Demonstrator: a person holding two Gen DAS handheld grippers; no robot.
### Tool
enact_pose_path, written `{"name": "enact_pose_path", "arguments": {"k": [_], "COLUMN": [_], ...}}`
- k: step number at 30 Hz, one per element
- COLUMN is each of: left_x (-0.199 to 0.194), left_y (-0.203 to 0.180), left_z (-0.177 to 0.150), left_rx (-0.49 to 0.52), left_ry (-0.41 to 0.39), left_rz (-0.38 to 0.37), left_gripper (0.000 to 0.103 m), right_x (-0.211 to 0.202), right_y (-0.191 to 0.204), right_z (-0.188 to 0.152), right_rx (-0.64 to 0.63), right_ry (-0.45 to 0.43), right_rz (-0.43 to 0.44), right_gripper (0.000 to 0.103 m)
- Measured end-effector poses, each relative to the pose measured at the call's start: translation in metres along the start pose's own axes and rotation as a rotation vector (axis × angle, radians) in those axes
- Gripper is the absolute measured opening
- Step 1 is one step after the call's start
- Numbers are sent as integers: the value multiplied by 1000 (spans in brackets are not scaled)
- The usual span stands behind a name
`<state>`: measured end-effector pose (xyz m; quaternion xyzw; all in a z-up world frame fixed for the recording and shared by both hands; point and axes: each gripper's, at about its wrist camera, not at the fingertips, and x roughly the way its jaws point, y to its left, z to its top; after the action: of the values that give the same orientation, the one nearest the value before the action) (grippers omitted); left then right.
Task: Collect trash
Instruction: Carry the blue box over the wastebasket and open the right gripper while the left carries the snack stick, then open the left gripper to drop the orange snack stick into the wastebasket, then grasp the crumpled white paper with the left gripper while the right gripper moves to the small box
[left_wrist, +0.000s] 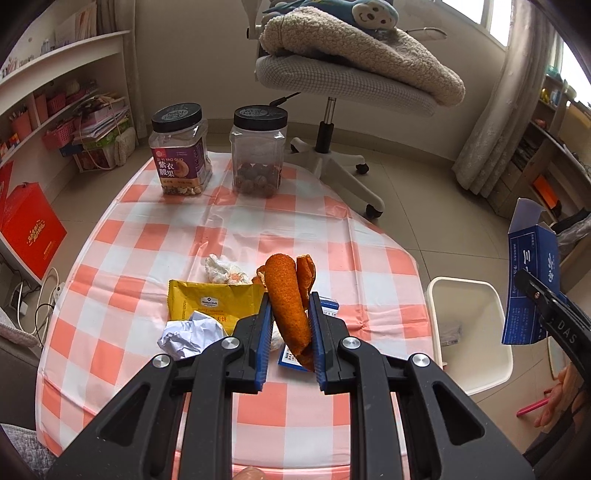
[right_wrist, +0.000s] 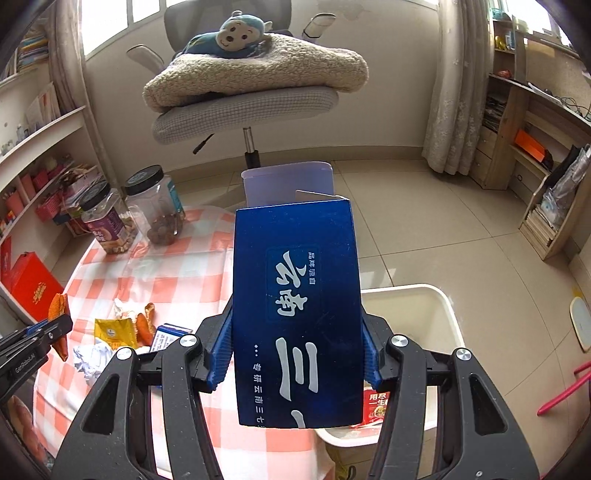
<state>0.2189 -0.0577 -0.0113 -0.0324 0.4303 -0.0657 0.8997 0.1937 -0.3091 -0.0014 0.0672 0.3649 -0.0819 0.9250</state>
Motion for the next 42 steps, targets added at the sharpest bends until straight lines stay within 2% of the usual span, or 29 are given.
{"name": "enact_pose_path", "arguments": {"k": [5, 7, 9, 11, 12, 19, 29, 32, 33, 34, 35, 38, 42], "left_x": [7, 8, 8, 10, 12, 28, 56, 60, 62, 63, 61, 52, 40], "left_y": [-32, -48, -67, -88, -97, -161, -232, -254, -261, -265, -267, -266, -254], "left_z": [-1, -1, -3, -5, -6, -19, -23, -17, -15, -14, -12, -10, -11], "left_rx": [30, 38, 62, 92, 104, 197, 261, 281, 292, 294, 290, 289, 305], "left_ry": [10, 10, 3, 2, 6, 33, 90, 106, 115, 113, 100, 73, 17], "left_rz": [-37, -73, -102, -125, -138, -195, -260, -308, -314, -303, -292, -292, -230], "left_gripper": [19, 19, 19, 19, 19, 19, 19, 21, 26, 48, 61, 61, 62], "right_x": [1, 1, 0, -2, -3, -17, -35, -38, -39, -39, -40, -44, -44], "right_y": [-41, -58, -74, -89, -96, -132, -184, -195, -198, -200, -201, -201, -189], "right_z": [1, 2, 2, 3, 3, -2, -7, -9, -10, -10, -11, -12, -12], "right_rx": [48, 70, 101, 127, 139, 173, 299, 327, 336, 345, 349, 341, 294], "right_ry": [8, 16, 17, 7, 0, -39, -60, -65, -66, -67, -70, -85, -93], "right_rz": [-89, -126, -172, -210, -224, -287, -317, -328, -330, -334, -339, -354, -372], "right_gripper": [53, 54, 59, 71, 72, 84, 89, 90, 90, 91, 92, 95, 96]}}
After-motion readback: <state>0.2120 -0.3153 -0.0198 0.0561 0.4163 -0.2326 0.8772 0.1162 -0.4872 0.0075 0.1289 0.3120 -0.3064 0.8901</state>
